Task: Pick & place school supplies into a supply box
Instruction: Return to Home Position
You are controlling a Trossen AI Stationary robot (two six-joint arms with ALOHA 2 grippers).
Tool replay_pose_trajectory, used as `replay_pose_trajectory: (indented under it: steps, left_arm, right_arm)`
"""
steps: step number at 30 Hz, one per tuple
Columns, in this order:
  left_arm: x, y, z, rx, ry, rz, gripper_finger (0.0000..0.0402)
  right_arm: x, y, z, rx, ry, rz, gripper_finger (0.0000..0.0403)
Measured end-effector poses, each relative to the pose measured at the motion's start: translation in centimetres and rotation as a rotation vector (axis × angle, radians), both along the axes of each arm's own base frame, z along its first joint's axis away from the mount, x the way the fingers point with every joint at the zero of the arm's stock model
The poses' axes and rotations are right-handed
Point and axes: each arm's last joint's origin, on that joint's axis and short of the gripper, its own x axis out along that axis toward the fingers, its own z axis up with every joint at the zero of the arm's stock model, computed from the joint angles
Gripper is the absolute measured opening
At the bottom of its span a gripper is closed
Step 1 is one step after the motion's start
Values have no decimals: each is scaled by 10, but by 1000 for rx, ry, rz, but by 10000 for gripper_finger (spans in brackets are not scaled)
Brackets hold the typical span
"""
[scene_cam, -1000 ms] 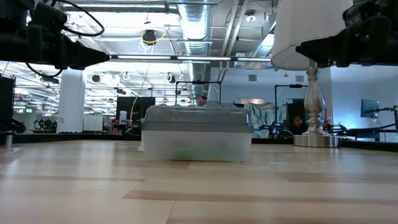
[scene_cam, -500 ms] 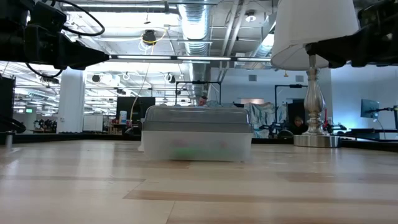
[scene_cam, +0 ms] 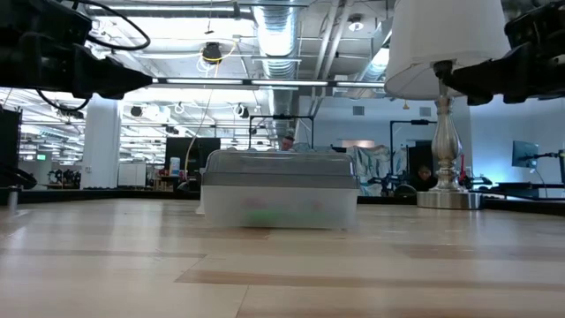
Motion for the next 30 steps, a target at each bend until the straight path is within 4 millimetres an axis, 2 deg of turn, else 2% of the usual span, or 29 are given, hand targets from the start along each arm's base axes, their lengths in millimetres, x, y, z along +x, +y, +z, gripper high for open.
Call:
replay_pose_trajectory:
  steps: [8,30]
  left_arm:
    - [0,-3,-1,14,6,-69,151]
    - [0,-4,-1,31,8,-59,151]
  right_arm:
    - [4,1,-5,12,66,7,127]
    - [5,1,-7,11,83,6,127]
